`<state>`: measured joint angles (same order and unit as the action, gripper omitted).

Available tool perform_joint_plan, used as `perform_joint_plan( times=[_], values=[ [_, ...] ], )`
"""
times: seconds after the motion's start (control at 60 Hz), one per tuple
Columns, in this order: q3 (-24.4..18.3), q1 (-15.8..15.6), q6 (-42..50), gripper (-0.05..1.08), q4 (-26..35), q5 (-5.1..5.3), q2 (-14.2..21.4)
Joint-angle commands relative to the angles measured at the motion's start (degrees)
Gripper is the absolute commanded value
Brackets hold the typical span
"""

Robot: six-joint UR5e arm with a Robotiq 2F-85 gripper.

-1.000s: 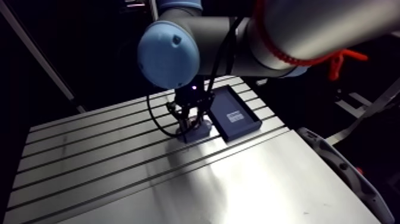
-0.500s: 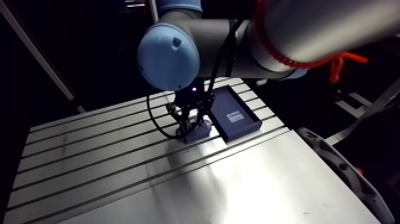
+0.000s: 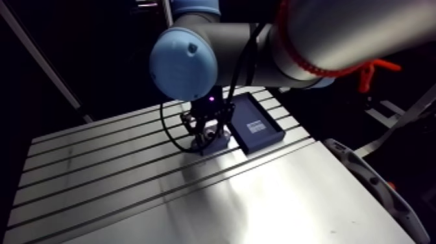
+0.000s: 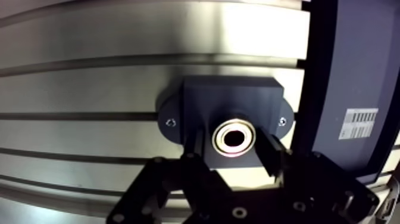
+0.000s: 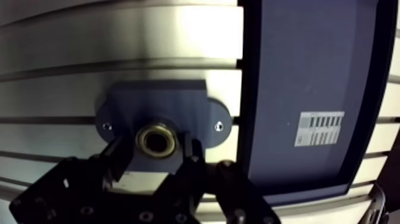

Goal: Pick up the bearing and press it into the housing until flush.

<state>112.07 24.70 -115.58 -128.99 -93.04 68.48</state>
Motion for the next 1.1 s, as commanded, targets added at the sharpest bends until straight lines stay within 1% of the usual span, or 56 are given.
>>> perform_joint_plan(
  times=[0.017,0.167,0.417,0.483,0.517,0.617,0.75,0.85,0.867,0.883,0.9,0.917,0.933,0.95,0.967,0.983,1.0,1.017,1.033,1.05,1.067,1.083,1.1],
  values=[
    [-0.1,-0.1,-0.1,0.01,-0.7,0.01,0.4],
    [-0.7,0.0,0.0,0.01,-1.1,0.34,1.0],
    [-1.8,-0.2,-0.1,0.01,-0.6,0.43,2.0],
    [-2.5,-0.3,0.0,0.01,0.2,0.44,2.4],
    [-3.3,-0.3,0.2,0.01,1.9,0.53,2.7],
    [-4.6,-0.3,0.6,0.01,4.4,0.53,3.7],
    [-5.4,-0.4,1.1,0.01,6.1,0.52,3.7],
    [-5.5,-0.4,2.6,0.02,7.1,0.28,3.7],
    [-5.5,-0.4,2.9,0.06,7.3,0.27,3.7],
    [-5.5,-0.4,2.9,0.06,7.3,0.27,3.7],
    [-5.4,-0.4,3.0,0.12,7.5,0.27,3.7],
    [-5.4,-0.4,3.0,0.12,7.5,0.27,3.7],
    [-5.4,-0.4,3.0,0.24,7.5,0.42,3.7],
    [-5.4,-0.4,3.0,0.24,7.5,0.42,3.7],
    [-5.4,-0.4,3.1,0.42,7.5,0.52,3.6],
    [-5.4,-0.3,3.0,0.56,7.5,0.53,3.6],
    [-5.4,-0.3,3.0,0.56,7.5,0.53,3.6],
    [-5.3,-0.2,3.0,0.69,7.4,0.61,3.6],
    [-5.3,-0.2,3.0,0.69,7.4,0.61,3.6],
    [-5.2,-0.1,3.1,0.82,7.2,0.69,3.6],
    [-5.2,-0.1,3.1,0.82,7.2,0.69,3.6],
    [-5.2,0.1,3.1,0.89,7.1,0.71,3.6],
    [-5.2,0.1,3.1,0.89,7.1,0.71,3.6]
  ],
)
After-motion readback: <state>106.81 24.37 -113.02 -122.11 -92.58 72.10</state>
